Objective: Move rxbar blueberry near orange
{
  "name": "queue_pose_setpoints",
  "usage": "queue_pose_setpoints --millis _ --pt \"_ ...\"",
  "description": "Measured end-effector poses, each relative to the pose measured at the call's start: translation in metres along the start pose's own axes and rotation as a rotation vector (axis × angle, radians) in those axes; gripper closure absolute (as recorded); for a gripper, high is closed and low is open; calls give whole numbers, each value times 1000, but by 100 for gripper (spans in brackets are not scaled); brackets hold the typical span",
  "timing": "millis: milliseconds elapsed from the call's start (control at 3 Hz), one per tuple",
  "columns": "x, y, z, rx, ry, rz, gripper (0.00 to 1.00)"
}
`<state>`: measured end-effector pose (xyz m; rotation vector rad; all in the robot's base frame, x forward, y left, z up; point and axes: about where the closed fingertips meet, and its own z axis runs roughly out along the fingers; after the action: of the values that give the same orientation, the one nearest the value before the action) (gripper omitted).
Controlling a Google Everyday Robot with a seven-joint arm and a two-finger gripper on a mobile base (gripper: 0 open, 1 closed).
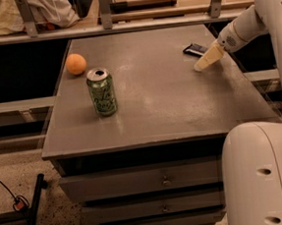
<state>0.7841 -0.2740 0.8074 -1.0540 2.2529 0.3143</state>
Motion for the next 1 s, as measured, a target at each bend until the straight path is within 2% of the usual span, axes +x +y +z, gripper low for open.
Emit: queue_pose_setpoints --millis 333,667,1000 --pt "-2 1 -3 0 0 0 87" --pt "-6 1 -7 1 0 0 91" --pt "-7 3 -9 1 0 0 100"
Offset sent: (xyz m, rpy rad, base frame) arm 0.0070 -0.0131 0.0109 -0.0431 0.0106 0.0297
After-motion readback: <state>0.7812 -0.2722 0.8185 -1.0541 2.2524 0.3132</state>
